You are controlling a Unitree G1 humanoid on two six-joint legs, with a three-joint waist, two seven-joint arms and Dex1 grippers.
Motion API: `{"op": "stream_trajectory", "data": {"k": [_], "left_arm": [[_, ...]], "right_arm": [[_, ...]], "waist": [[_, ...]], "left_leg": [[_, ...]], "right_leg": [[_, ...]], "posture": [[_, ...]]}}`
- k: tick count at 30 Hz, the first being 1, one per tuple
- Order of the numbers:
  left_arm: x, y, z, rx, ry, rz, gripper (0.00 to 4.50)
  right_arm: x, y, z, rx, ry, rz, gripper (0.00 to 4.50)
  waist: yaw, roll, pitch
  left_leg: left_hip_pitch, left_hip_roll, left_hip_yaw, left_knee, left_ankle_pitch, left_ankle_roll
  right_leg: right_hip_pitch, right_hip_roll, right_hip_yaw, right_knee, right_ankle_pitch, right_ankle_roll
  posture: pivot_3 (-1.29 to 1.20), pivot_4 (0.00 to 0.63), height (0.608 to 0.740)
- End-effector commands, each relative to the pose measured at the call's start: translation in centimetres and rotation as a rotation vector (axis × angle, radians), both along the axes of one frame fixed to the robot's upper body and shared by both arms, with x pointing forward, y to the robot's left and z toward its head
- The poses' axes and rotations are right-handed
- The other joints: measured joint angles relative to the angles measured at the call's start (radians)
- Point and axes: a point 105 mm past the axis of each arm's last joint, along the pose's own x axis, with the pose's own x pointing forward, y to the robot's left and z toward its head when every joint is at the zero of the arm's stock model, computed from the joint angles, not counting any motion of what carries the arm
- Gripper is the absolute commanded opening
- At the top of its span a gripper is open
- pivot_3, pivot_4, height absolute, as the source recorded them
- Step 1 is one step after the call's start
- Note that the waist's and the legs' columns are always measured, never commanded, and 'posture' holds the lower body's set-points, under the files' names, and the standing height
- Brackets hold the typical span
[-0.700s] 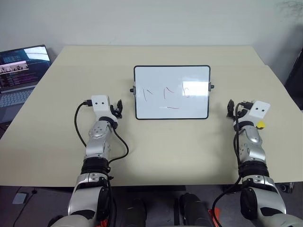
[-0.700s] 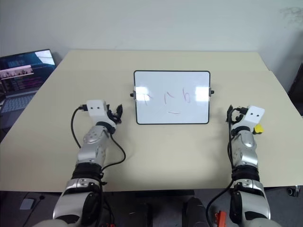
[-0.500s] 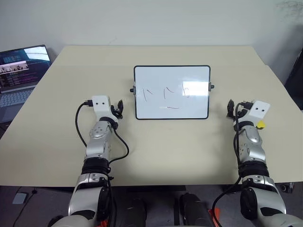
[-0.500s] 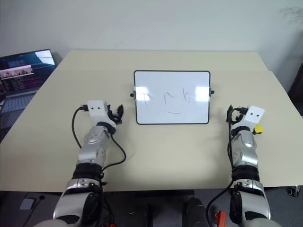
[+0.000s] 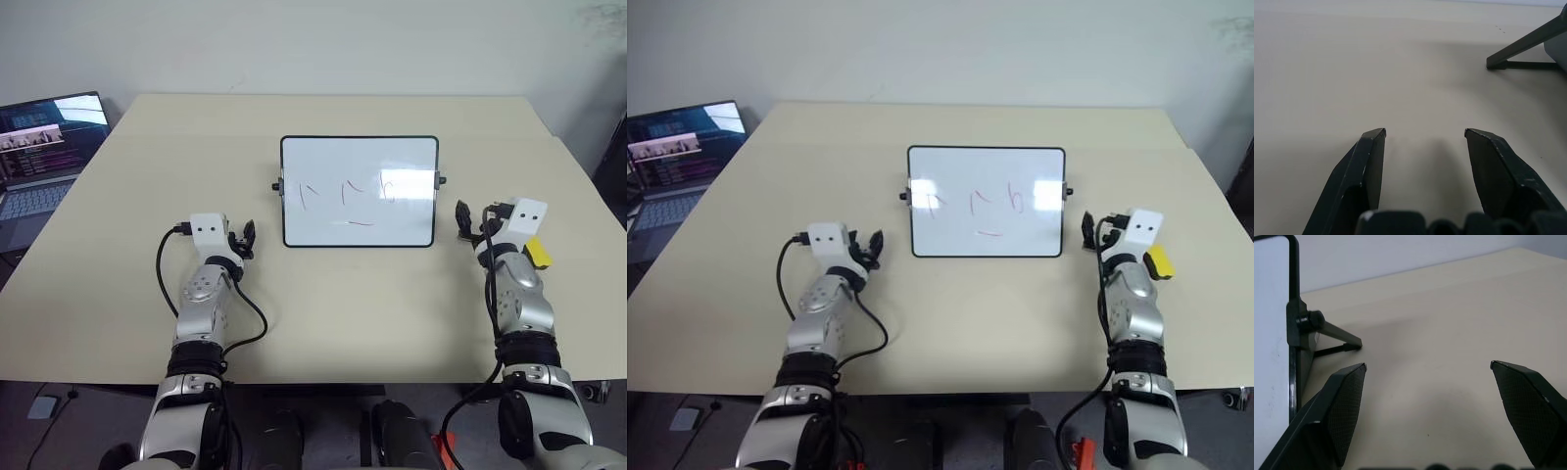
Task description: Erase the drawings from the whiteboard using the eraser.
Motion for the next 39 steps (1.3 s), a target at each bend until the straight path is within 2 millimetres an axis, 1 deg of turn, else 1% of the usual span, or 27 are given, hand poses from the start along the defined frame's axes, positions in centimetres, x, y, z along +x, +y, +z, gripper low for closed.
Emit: {"op": "stream_trajectory", "data": {"k": [1,5,10,12,13,14,15,17,18,19,20,21,23,24,25,27,30,32,33,36,39], "left_arm": [[0.3,0.1,2.7,0.008,-0.087,-0.005,2.79],[0.2,0.2,2.6,0.009,-0.087,-0.001,2.79],[-0.1,1.0,3.3,0.029,-0.097,0.008,2.79],[-0.4,1.5,4.2,0.046,-0.113,-0.006,2.79],[-0.6,1.5,5.3,0.067,-0.124,-0.051,2.79],[-0.9,0.7,7.5,0.085,-0.162,-0.137,2.79],[-1.4,-0.6,10.1,0.126,-0.199,-0.266,2.79],[-2.3,-2.9,13.5,0.155,-0.232,-0.456,2.79],[-2.6,-3.6,14.5,0.151,-0.235,-0.515,2.79],[-3.2,-5.1,15.6,0.142,-0.231,-0.618,2.79],[-4.1,-7.3,16.4,0.135,-0.223,-0.760,2.79],[-5.0,-9.4,16.7,0.137,-0.207,-0.886,2.79],[-6.6,-12.8,16.1,0.162,-0.145,-1.090,2.79],[-7.4,-14.8,15.2,0.172,-0.099,-1.205,2.79],[-7.9,-16.4,14.0,0.196,-0.051,-1.287,2.79],[-8.0,-18.5,11.8,0.263,0.026,-1.357,2.79],[-7.3,-20.3,10.2,0.268,0.052,-1.370,2.79],[-6.9,-21.8,9.5,0.241,0.057,-1.367,2.79],[-6.7,-22.2,9.3,0.235,0.059,-1.362,2.79],[-6.5,-23.3,7.9,0.295,0.068,-1.351,2.79],[-6.9,-24.0,7.6,0.297,0.071,-1.373,2.79]], "right_arm": [[-0.2,-0.2,1.5,-0.024,-0.046,-0.014,4.45],[-0.2,-0.4,1.9,-0.017,-0.055,-0.013,4.45],[-0.5,-1.1,2.9,-0.028,-0.063,-0.010,4.45],[-0.9,-1.8,4.0,-0.062,-0.076,-0.009,4.45],[-1.2,-2.4,4.8,-0.075,-0.082,-0.008,4.45],[-1.5,-3.4,6.0,-0.090,-0.083,-0.005,4.45],[-2.0,-4.8,7.5,-0.103,-0.091,-0.005,4.45],[-2.7,-6.6,9.4,-0.092,-0.079,0.013,4.45],[-2.9,-7.1,9.9,-0.075,-0.065,0.028,4.45],[-3.1,-7.4,10.2,-0.054,-0.039,0.069,4.45],[-3.4,-8.4,10.6,-0.056,-0.001,0.055,4.45],[-3.7,-9.3,10.7,-0.084,0.039,0.033,4.45],[-4.2,-10.7,10.2,-0.111,0.139,0.004,4.45],[-4.5,-11.0,9.5,-0.142,0.191,0.008,4.45],[-4.7,-11.0,8.7,-0.160,0.234,0.033,4.45],[-4.8,-10.8,7.2,-0.147,0.300,0.067,4.45],[-4.5,-10.3,5.9,-0.144,0.343,0.081,4.45],[-4.4,-9.8,5.1,-0.130,0.366,0.105,4.45],[-4.3,-9.6,5.0,-0.125,0.369,0.111,4.45],[-4.2,-9.1,4.2,-0.116,0.387,0.123,4.45],[-4.1,-8.7,3.5,-0.099,0.411,0.133,4.45]], "waist": [[0.000,0.000,0.000],[-0.003,0.000,0.000],[-0.002,0.000,0.000],[-0.002,0.000,0.000],[-0.002,0.000,0.000],[-0.002,0.000,0.000],[-0.002,0.000,0.001],[0.002,0.000,0.001],[0.008,0.000,0.001],[0.009,0.000,0.001],[0.009,0.000,0.001],[0.010,-0.001,0.001],[0.011,0.000,0.001],[0.008,0.000,0.000],[0.007,0.000,0.000],[-0.001,0.000,0.000],[-0.024,0.000,0.001],[-0.028,0.000,0.001],[-0.028,0.000,0.001],[-0.027,0.000,0.001],[-0.023,0.000,0.001]], "left_leg": [[0.000,0.000,0.000,0.000,0.000,0.000],[0.000,0.000,0.000,0.000,0.000,0.000],[0.000,0.000,0.000,0.000,0.000,0.000],[0.000,0.000,0.000,0.000,0.000,0.000],[0.000,0.000,0.000,0.000,0.000,0.000],[0.000,0.000,0.000,0.000,0.000,0.000],[-0.001,0.000,0.000,0.000,0.000,0.000],[-0.003,0.000,-0.001,0.000,0.000,0.000],[-0.004,0.000,-0.002,0.000,0.000,0.000],[-0.005,0.000,-0.003,0.001,0.000,0.000],[-0.004,0.000,-0.003,0.001,0.000,0.000],[-0.003,0.000,-0.002,0.001,0.000,0.000],[-0.003,-0.001,-0.002,0.002,0.000,0.000],[-0.002,-0.001,-0.002,0.001,0.000,0.000],[-0.002,0.000,-0.001,0.001,-0.001,0.001],[-0.001,0.000,-0.001,0.000,-0.001,0.001],[0.000,0.000,0.002,0.001,-0.001,0.001],[0.000,0.000,0.002,0.001,0.000,0.001],[0.001,0.000,0.002,0.001,0.000,0.001],[0.000,0.000,0.002,0.001,0.000,0.001],[0.000,0.000,0.002,0.001,0.000,0.001]], "right_leg": [[0.000,0.000,0.000,0.000,0.000,0.000],[0.000,0.000,0.000,0.000,0.000,0.000],[0.000,0.000,0.000,0.000,0.000,0.000],[0.000,0.000,0.000,0.000,0.000,0.000],[0.000,0.000,0.000,0.000,0.000,0.000],[0.000,0.000,0.000,0.000,0.000,0.000],[-0.001,0.000,0.000,0.000,0.000,0.000],[-0.001,0.000,-0.001,0.000,0.000,0.000],[-0.001,0.000,-0.002,0.000,0.000,0.000],[-0.001,0.000,-0.003,-0.001,0.000,0.000],[0.000,0.000,-0.003,-0.001,0.000,0.000],[0.002,0.000,-0.003,-0.002,0.000,0.000],[0.002,0.000,-0.003,-0.002,0.000,0.000],[0.002,0.000,-0.002,-0.002,0.000,0.001],[0.002,0.000,-0.002,-0.002,-0.001,0.000],[0.002,0.000,-0.002,-0.002,-0.001,0.000],[0.001,0.000,0.001,-0.001,-0.001,0.000],[0.001,0.000,0.002,-0.001,-0.001,0.000],[0.001,0.000,0.002,-0.001,-0.001,0.000],[0.001,0.000,0.002,-0.001,-0.004,0.005],[0.001,0.000,0.002,-0.001,-0.004,0.005]], "posture": [[0.00,0.150,0.740],[0.00,0.150,0.740],[0.00,0.150,0.740],[0.00,0.150,0.740],[0.00,0.150,0.740],[0.00,0.150,0.740],[0.00,0.150,0.740],[0.00,0.150,0.740],[0.00,0.150,0.740],[0.00,0.150,0.740],[0.00,0.150,0.740],[0.00,0.150,0.740],[0.00,0.150,0.740],[0.00,0.150,0.740],[0.00,0.150,0.740],[0.00,0.150,0.740],[0.00,0.150,0.740],[0.00,0.150,0.740],[0.00,0.150,0.740],[0.00,0.150,0.740],[0.00,0.150,0.740]]}}
